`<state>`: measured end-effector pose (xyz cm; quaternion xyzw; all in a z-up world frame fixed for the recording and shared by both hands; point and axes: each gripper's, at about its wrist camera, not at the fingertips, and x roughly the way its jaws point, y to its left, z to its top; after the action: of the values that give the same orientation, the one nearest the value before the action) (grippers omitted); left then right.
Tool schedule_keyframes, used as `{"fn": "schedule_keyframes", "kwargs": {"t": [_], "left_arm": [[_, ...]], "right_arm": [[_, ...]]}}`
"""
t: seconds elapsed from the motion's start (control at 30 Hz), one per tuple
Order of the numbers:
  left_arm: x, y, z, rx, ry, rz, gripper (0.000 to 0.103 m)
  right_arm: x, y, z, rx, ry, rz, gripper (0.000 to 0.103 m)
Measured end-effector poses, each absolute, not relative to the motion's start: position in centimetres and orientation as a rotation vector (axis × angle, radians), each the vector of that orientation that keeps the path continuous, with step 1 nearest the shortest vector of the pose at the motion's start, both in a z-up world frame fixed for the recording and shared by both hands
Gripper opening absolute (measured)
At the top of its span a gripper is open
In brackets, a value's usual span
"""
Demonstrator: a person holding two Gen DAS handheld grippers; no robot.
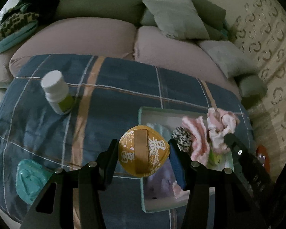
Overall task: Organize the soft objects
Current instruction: 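Carry the orange case and pink scrunchie over the tray with both grippers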
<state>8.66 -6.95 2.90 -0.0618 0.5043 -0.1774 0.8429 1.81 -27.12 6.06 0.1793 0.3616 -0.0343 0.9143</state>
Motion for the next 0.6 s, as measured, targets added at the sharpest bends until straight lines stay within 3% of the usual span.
{"fn": "schedule_keyframes", "kwargs": {"t": [0.6], "left_arm": [[5.1,-13.1,-1.5,0.012,1.172,-0.475,0.054]], "right_arm": [[-1.5,-32.2,3.5,0.405,0.828,-0.233,0.008]]}}
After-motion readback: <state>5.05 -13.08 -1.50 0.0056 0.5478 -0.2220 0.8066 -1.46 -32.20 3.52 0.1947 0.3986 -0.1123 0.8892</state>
